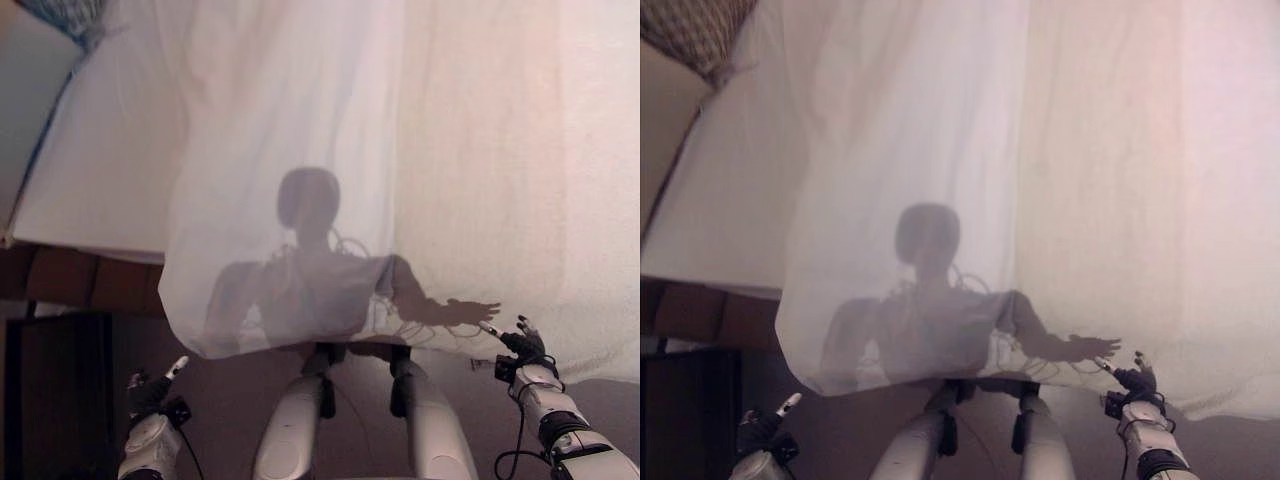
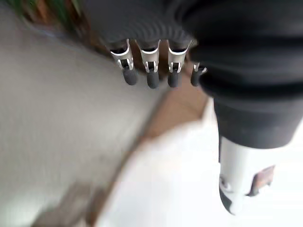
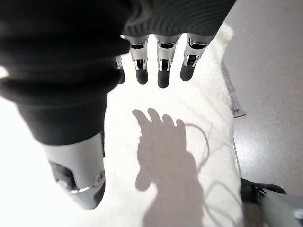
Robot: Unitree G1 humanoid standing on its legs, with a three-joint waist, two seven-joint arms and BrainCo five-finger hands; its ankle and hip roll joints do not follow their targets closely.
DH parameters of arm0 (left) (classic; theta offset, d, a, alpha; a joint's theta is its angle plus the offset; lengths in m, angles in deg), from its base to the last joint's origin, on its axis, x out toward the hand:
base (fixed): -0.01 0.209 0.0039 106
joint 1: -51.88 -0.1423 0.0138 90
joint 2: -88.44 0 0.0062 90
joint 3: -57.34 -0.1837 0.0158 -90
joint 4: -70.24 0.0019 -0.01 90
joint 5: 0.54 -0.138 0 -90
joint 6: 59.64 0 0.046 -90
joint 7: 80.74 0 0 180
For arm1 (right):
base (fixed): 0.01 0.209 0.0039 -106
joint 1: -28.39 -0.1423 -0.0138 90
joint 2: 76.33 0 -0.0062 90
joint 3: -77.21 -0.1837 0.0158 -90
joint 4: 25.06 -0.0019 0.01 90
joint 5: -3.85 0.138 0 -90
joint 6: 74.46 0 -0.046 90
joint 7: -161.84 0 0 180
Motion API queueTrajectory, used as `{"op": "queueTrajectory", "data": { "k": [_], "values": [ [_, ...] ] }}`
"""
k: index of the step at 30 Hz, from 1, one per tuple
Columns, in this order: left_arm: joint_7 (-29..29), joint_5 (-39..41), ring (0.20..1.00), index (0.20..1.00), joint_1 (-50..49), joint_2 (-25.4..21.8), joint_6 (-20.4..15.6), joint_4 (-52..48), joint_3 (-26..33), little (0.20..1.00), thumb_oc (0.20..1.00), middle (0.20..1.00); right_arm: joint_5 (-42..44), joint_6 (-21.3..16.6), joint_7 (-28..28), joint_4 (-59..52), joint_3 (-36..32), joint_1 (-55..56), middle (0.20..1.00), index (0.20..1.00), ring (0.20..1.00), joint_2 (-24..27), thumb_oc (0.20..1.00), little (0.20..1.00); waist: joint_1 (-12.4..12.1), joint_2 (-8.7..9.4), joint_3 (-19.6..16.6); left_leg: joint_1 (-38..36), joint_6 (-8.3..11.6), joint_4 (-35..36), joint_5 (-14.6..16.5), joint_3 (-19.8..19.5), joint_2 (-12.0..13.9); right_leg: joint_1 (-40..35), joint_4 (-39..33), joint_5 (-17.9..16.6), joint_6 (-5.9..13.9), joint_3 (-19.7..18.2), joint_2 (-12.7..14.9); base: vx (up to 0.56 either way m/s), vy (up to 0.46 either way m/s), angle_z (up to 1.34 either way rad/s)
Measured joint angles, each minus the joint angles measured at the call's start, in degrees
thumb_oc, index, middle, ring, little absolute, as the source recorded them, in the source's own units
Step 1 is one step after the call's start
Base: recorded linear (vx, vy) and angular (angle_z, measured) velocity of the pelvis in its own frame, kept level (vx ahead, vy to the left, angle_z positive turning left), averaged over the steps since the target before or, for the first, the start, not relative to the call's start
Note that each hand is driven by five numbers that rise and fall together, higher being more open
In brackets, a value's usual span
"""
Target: Make the bed
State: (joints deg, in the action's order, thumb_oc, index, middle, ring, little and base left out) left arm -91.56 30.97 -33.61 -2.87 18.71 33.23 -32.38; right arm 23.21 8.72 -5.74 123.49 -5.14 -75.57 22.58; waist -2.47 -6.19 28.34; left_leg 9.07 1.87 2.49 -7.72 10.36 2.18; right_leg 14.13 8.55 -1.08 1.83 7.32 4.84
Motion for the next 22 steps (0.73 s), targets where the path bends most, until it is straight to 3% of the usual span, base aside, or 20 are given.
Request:
{"op": "queueTrajectory", "data": {
  "k": [5, 7, 9, 11, 12, 15, 22],
  "values": [
    [1.9, -12.1, 1.0, 1.0, -0.2, 3.5, 0.2, 2.9, -6.5, 1.0, 1.0, 1.0, -5.9, 0.8, -2.9, 3.7, 2.2, 6.5, 1.0, 1.0, 1.0, -1.9, 1.0, 1.0, 1.8, -0.57, -6.2, -2.6, 1.84, -1.5, 1.0, -1.2, 2.7, -2.3, 3.0, 3.5, -2.63, 1.7, -2.3, 0.02, -0.311, 0.02],
    [2.5, -15.6, 1.0, 1.0, -0.7, 4.2, 0.7, 5.1, -8.8, 1.0, 1.0, 1.0, -6.5, 1.3, -3.6, 5.4, 2.3, 9.5, 1.0, 1.0, 1.0, -1.8, 1.0, 1.0, 2.4, -0.25, -10.1, -2.8, 3.23, -3.0, 1.8, -1.2, 3.8, -1.9, 4.8, 5.2, -3.88, 1.6, -3.3, 0.05, -0.17, -0.14],
    [2.6, -17.4, 1.0, 1.0, -0.7, 4.9, 1.4, 8.1, -8.7, 1.0, 1.0, 1.0, -8.2, 2.1, -4.4, 7.0, 2.3, 9.7, 1.0, 1.0, 1.0, -1.8, 1.0, 1.0, 3.1, 0.6, -11.5, -4.4, 4.5, -4.4, 1.3, -1.4, 4.2, -3.3, 5.6, 6.6, -5.24, 1.2, -3.5, 0.08, -0.183, -0.19],
    [3.0, -18.2, 1.0, 1.0, -1.0, 5.2, 1.7, 9.7, -8.7, 1.0, 1.0, 1.0, -8.7, 2.3, -4.6, 8.0, 2.3, 10.8, 1.0, 1.0, 1.0, -2.0, 1.0, 1.0, 2.9, 1.71, -12.7, -5.6, 4.85, -5.6, 0.1, -3.5, 3.6, -5.2, 4.7, 6.7, -5.45, 0.2, -3.4, 0.06, -0.099, -0.2],
    [3.5, -19.6, 1.0, 1.0, -2.1, 5.3, 2.4, 10.8, -8.9, 1.0, 1.0, 1.0, -8.7, 2.7, -4.8, 8.4, 2.2, 11.5, 1.0, 1.0, 1.0, -2.0, 1.0, 1.0, 2.9, 3.0, -14.9, -6.7, 4.81, -5.5, 0.0, -6.5, 2.1, -6.6, 3.5, 6.6, -5.44, -0.5, -3.0, 0.06, -0.049, -0.22],
    [4.3, -19.7, 1.0, 1.0, -3.4, 5.6, 3.1, 12.9, -8.9, 1.0, 1.0, 1.0, -8.7, 3.2, -5.4, 10.0, 2.3, 13.1, 1.0, 1.0, 1.0, -2.0, 1.0, 1.0, 3.3, 3.03, -18.0, -9.4, 5.39, -3.6, 0.6, -5.7, 0.4, -9.8, 1.0, 6.2, -4.82, -0.6, -3.2, 0.12, -0.051, -0.03],
    [6.3, -26.0, 1.0, 1.0, -3.9, 5.3, 4.7, 15.5, -11.4, 1.0, 1.0, 1.0, -11.7, 4.0, -6.5, 10.6, 2.4, 12.5, 1.0, 1.0, 1.0, -3.4, 1.0, 1.0, 3.0, 3.39, -20.7, -13.6, 3.72, 0.5, 2.0, -5.8, 1.2, -14.7, -6.9, 2.6, -4.22, -2.1, -5.1, 0.04, 0.01, -0.12]
  ]
}}
